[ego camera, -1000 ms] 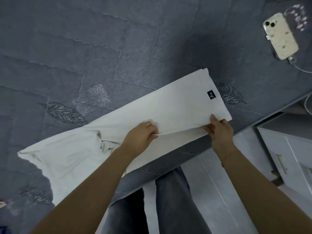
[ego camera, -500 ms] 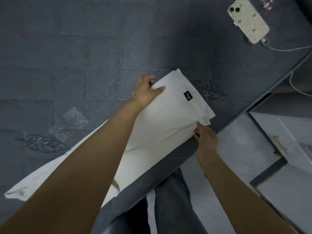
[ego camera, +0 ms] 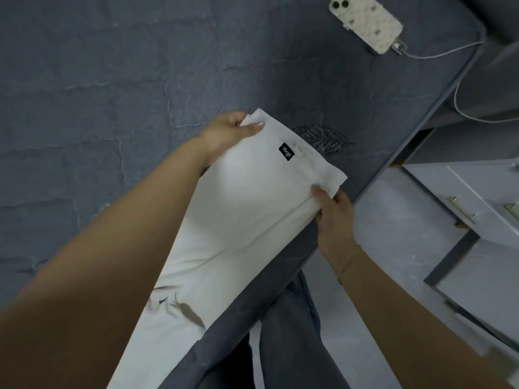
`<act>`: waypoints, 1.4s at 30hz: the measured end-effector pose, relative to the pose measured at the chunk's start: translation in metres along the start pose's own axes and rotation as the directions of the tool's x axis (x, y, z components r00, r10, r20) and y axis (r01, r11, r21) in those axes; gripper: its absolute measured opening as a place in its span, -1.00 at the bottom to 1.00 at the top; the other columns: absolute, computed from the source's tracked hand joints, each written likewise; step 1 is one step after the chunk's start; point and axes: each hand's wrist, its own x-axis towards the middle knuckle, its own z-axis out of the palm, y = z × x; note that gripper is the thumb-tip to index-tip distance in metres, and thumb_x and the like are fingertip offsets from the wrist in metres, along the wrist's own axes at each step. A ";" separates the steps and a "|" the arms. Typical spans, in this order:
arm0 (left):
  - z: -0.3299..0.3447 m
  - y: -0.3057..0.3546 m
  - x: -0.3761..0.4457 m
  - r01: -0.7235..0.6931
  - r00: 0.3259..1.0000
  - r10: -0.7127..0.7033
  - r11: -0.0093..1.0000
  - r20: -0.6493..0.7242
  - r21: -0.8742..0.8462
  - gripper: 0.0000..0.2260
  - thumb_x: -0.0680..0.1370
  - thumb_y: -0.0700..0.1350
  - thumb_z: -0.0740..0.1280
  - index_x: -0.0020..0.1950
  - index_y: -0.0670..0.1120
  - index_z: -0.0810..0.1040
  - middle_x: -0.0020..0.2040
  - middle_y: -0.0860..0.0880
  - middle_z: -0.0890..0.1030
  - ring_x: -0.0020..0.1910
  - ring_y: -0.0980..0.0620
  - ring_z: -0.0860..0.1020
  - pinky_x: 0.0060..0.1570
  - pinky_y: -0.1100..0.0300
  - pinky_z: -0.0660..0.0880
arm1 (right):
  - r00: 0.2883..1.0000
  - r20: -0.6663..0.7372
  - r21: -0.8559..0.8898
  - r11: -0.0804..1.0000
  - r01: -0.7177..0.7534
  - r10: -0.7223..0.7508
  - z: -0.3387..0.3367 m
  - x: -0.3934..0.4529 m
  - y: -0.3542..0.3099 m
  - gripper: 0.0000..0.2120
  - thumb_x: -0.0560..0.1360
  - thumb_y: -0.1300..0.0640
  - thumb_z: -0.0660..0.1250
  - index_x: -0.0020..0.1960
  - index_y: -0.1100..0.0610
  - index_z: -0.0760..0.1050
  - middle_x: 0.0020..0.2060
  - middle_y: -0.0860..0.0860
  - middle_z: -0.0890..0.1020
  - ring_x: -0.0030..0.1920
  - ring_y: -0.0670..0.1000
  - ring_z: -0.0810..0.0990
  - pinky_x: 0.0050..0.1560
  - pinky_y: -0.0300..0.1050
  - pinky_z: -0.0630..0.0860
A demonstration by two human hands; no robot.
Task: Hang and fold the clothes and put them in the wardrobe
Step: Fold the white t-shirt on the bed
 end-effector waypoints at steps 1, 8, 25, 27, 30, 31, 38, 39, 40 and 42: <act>-0.006 0.000 -0.011 -0.031 0.999 0.031 0.999 0.004 -0.011 -0.73 0.55 -0.02 0.40 0.11 -0.19 0.59 -0.03 -0.08 0.69 -0.16 0.05 0.65 -0.14 0.20 0.57 | 0.999 0.004 0.023 0.999 0.039 -0.039 0.002 -0.011 -0.001 -0.74 0.44 0.13 0.51 0.08 0.12 0.55 -0.06 -0.04 0.67 0.05 0.01 0.61 0.10 -0.10 0.58; -0.061 -0.027 -0.133 -0.206 0.977 0.210 0.974 0.040 -0.098 -0.88 0.52 -0.22 0.40 0.05 -0.13 0.61 -0.12 0.03 0.71 -0.15 0.14 0.66 -0.07 0.33 0.55 | 0.873 0.276 -0.007 0.907 0.421 -0.403 0.002 -0.133 0.013 -0.74 0.49 0.28 0.43 0.15 0.08 0.59 0.04 -0.03 0.70 0.08 -0.04 0.66 0.04 -0.28 0.56; -0.187 -0.355 -0.403 0.076 0.951 -0.031 0.988 -0.307 0.137 -0.78 0.43 -0.32 0.47 0.08 -0.25 0.66 0.02 -0.33 0.65 -0.12 0.10 0.55 0.00 0.30 0.42 | 0.436 0.900 -0.431 0.192 0.882 0.021 0.048 -0.289 0.329 -0.86 0.53 0.16 0.34 0.08 0.09 0.54 -0.11 -0.09 0.58 -0.14 -0.12 0.52 -0.15 -0.39 0.31; -0.190 -0.378 -0.405 0.092 0.939 -0.039 0.986 -0.341 0.140 -0.79 0.45 -0.34 0.45 0.07 -0.21 0.66 0.03 -0.37 0.63 -0.06 -0.02 0.50 0.06 0.13 0.41 | 0.382 0.918 -0.393 0.119 0.912 0.104 0.055 -0.291 0.352 -0.81 0.51 0.15 0.34 0.12 0.11 0.54 -0.06 -0.05 0.61 -0.09 -0.08 0.53 -0.16 -0.37 0.29; -0.192 -0.405 -0.401 0.090 0.917 0.015 0.966 -0.399 0.242 -0.71 0.48 -0.48 0.32 0.05 -0.17 0.66 0.14 -0.22 0.64 0.13 -0.05 0.56 0.23 0.09 0.46 | 0.315 0.932 -0.314 -0.034 0.949 0.181 0.062 -0.291 0.376 -0.78 0.49 0.18 0.32 0.14 0.11 0.52 0.00 0.00 0.57 0.00 0.00 0.51 -0.12 -0.23 0.33; -0.192 -0.411 -0.399 0.096 0.920 0.033 0.947 -0.390 0.306 -0.66 0.46 -0.52 0.27 0.05 -0.18 0.67 0.19 -0.17 0.62 0.19 -0.08 0.55 0.26 0.06 0.45 | 0.294 0.930 -0.277 -0.103 0.955 0.222 0.064 -0.289 0.381 -0.76 0.49 0.17 0.31 0.16 0.12 0.52 0.05 0.02 0.55 0.07 0.03 0.49 -0.03 -0.19 0.36; -0.194 -0.424 -0.389 0.156 0.880 0.089 0.873 -0.466 0.461 -0.64 0.43 -0.17 0.20 0.14 -0.01 0.64 0.35 0.02 0.45 0.36 -0.07 0.31 0.39 0.09 0.13 | 0.198 0.913 -0.063 -0.356 0.932 0.357 0.040 -0.282 0.398 -0.37 0.31 0.22 0.41 0.38 0.17 0.41 0.35 0.15 0.41 0.41 0.18 0.29 0.42 0.14 0.29; -0.193 -0.427 -0.385 0.173 0.869 0.063 0.891 -0.491 0.420 -0.68 0.47 -0.09 0.28 0.22 0.00 0.58 0.33 0.01 0.43 0.35 -0.06 0.32 0.38 0.07 0.17 | 0.171 0.925 -0.003 -0.443 0.897 0.340 0.035 -0.280 0.400 -0.28 0.29 0.23 0.42 0.44 0.16 0.36 0.44 0.18 0.36 0.46 0.21 0.26 0.42 0.19 0.30; -0.191 -0.430 -0.381 0.183 0.870 0.019 0.915 -0.492 0.360 -0.64 0.50 -0.01 0.36 0.28 0.00 0.50 0.26 -0.01 0.42 0.29 -0.04 0.36 0.35 0.07 0.26 | 0.161 0.929 0.037 -0.519 0.854 0.332 0.033 -0.277 0.402 -0.22 0.31 0.21 0.41 0.51 0.14 0.28 0.50 0.19 0.27 0.50 0.23 0.22 0.44 0.20 0.27; -0.189 -0.436 -0.374 0.208 0.885 -0.087 0.953 -0.458 0.221 -0.55 0.48 0.11 0.45 0.28 -0.02 0.45 0.12 0.00 0.46 0.14 0.00 0.45 0.20 0.10 0.40 | 0.130 0.949 0.064 -0.580 0.812 0.286 0.035 -0.271 0.407 -0.19 0.37 0.14 0.42 0.56 0.11 0.18 0.54 0.15 0.16 0.53 0.20 0.15 0.46 0.20 0.24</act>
